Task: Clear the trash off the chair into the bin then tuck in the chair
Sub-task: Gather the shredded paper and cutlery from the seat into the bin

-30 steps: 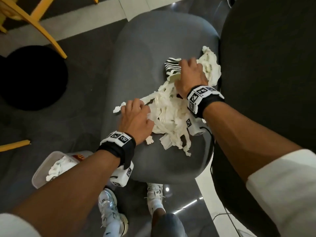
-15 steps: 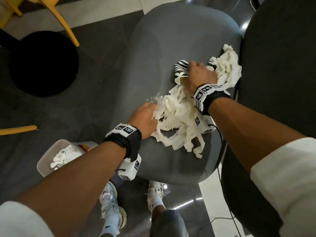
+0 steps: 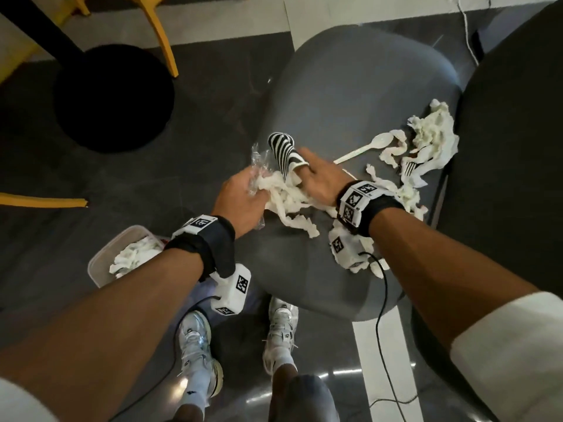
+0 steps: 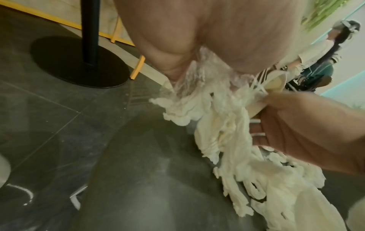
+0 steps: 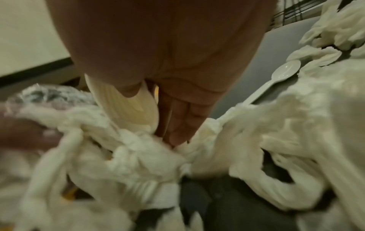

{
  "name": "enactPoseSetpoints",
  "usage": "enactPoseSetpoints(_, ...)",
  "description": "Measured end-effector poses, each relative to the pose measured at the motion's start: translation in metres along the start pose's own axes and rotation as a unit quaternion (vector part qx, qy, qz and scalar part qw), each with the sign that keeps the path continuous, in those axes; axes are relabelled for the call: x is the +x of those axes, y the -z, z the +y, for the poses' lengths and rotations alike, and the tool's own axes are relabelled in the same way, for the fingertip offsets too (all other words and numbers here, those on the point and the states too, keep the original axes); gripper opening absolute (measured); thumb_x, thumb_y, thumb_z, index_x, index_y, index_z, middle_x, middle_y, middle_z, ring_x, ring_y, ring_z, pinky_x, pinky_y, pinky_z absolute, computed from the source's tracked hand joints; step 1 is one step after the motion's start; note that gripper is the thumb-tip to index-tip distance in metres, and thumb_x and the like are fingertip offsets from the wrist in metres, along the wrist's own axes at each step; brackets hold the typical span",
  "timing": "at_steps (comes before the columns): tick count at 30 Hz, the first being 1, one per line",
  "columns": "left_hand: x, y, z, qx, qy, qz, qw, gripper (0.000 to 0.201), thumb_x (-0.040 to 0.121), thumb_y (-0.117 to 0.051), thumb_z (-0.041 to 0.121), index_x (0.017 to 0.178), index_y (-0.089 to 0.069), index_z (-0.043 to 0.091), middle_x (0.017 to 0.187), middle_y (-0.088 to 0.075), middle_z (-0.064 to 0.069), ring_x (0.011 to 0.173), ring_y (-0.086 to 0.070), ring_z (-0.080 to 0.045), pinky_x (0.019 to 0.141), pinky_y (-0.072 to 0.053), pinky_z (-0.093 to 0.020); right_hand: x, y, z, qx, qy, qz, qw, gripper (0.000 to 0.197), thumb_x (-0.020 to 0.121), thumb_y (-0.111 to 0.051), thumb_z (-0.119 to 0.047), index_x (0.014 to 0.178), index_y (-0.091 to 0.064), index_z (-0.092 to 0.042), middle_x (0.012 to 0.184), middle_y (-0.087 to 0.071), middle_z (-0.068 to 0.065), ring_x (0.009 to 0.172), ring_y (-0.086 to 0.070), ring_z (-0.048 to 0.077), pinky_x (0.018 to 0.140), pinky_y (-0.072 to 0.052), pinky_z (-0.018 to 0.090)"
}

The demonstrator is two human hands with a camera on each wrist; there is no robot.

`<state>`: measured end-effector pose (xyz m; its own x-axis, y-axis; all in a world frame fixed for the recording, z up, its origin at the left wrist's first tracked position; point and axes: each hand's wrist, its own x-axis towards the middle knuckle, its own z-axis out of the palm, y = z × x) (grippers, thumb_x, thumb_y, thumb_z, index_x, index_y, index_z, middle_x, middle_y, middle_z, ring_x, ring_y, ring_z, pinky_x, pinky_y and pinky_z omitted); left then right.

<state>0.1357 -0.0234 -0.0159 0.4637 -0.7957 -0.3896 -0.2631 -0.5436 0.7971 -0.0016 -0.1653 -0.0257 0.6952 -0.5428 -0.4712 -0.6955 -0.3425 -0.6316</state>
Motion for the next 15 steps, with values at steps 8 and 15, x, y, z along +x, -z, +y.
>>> enactPoseSetpoints(8,-0.021,0.031,-0.047,-0.019,0.061,0.060,0.996,0.021,0.085,-0.052,0.011,0.102,-0.061,0.019,0.093,-0.068,0.001,0.088,-0.064,-0.022,0.079,-0.049,-0.032,-0.009,-0.016,-0.006,-0.173,-0.027,-0.084,0.981,0.042,0.105,-0.033,-0.040,0.138,-0.049,-0.019,0.135,-0.057,0.012,0.124,-0.054,0.033,0.105,-0.038,0.035)
enactPoseSetpoints(15,-0.022,0.027,-0.069,-0.033,0.116,-0.009,0.993,0.055,0.085,-0.050,0.012,0.138,-0.044,0.027,0.127,-0.063,0.004,0.112,-0.061,-0.019,0.092,-0.044,-0.027,-0.008,-0.054,-0.016,-0.299,0.056,-0.083,0.949,0.042,0.099,-0.036,-0.036,0.139,-0.047,-0.038,0.156,-0.029,0.003,0.140,-0.031,0.037,0.104,-0.043,0.059)
